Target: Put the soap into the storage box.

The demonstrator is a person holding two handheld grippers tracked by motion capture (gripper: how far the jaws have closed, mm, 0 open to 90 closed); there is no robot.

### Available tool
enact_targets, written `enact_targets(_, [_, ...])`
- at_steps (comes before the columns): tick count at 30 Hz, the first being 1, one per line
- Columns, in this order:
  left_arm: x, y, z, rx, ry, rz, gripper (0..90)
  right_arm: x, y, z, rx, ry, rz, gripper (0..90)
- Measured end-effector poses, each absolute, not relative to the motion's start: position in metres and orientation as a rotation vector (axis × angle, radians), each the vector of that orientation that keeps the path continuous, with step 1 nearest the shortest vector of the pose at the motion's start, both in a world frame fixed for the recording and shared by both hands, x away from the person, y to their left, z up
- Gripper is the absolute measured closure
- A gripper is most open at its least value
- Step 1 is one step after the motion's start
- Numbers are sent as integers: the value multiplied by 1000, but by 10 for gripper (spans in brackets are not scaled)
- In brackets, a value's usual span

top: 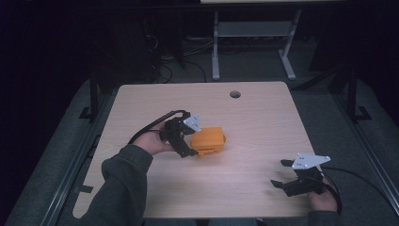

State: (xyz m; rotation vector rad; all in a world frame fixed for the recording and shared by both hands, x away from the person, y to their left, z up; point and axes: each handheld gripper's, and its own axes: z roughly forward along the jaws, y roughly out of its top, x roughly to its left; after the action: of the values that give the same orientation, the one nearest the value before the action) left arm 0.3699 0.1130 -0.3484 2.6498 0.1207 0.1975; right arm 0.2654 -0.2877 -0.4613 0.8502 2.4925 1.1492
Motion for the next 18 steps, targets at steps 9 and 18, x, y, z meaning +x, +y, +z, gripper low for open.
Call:
enact_targets(9, [362,125,-350,2642,135,206,189,265,-289,-461,865,2482,1136,137])
enact_targets(18, [357,139,-356,2632,168,202,184,265,-289,-461,884,2478,1121,137])
